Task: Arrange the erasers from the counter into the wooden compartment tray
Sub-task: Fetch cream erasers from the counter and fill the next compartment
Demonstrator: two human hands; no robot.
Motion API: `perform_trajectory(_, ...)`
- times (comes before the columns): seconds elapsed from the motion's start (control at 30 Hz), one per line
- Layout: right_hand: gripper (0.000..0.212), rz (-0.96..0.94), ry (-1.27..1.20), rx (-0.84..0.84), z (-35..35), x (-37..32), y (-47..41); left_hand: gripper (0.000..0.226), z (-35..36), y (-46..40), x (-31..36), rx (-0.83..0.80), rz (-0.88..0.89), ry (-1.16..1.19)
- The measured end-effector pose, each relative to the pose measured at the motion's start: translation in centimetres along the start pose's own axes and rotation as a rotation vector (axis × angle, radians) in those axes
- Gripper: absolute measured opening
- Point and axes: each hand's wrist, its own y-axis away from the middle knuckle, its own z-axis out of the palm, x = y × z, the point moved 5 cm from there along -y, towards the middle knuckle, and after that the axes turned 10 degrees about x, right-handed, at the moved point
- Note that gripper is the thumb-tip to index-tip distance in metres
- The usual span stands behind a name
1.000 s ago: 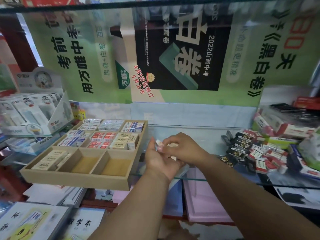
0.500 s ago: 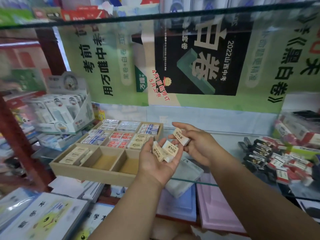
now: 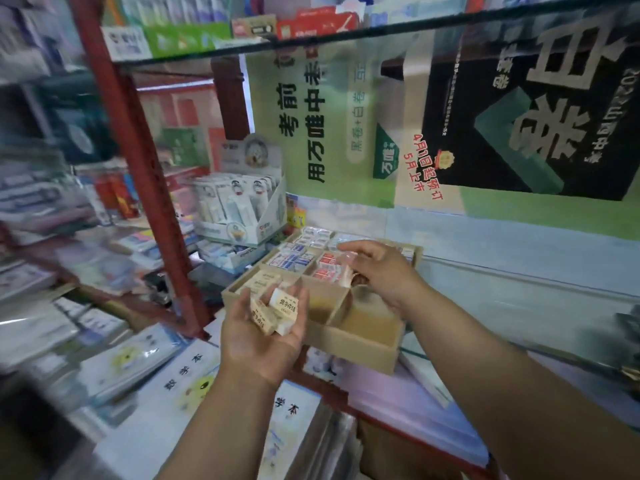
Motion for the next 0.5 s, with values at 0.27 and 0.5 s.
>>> perform_trajectory(0.27, 0.025, -0.217, 0.283, -0.19, 8.9, -1.1, -2.9, 0.033, -3.3, 0.2, 6.2, 0.051, 0.111, 0.09)
perform_trajectory(0.5, 0.033, -0.409, 0.629, -0.385, 13.2, 0.1, -4.7, 0.032, -4.4, -0.1, 8.2, 0.073, 0.119, 0.104)
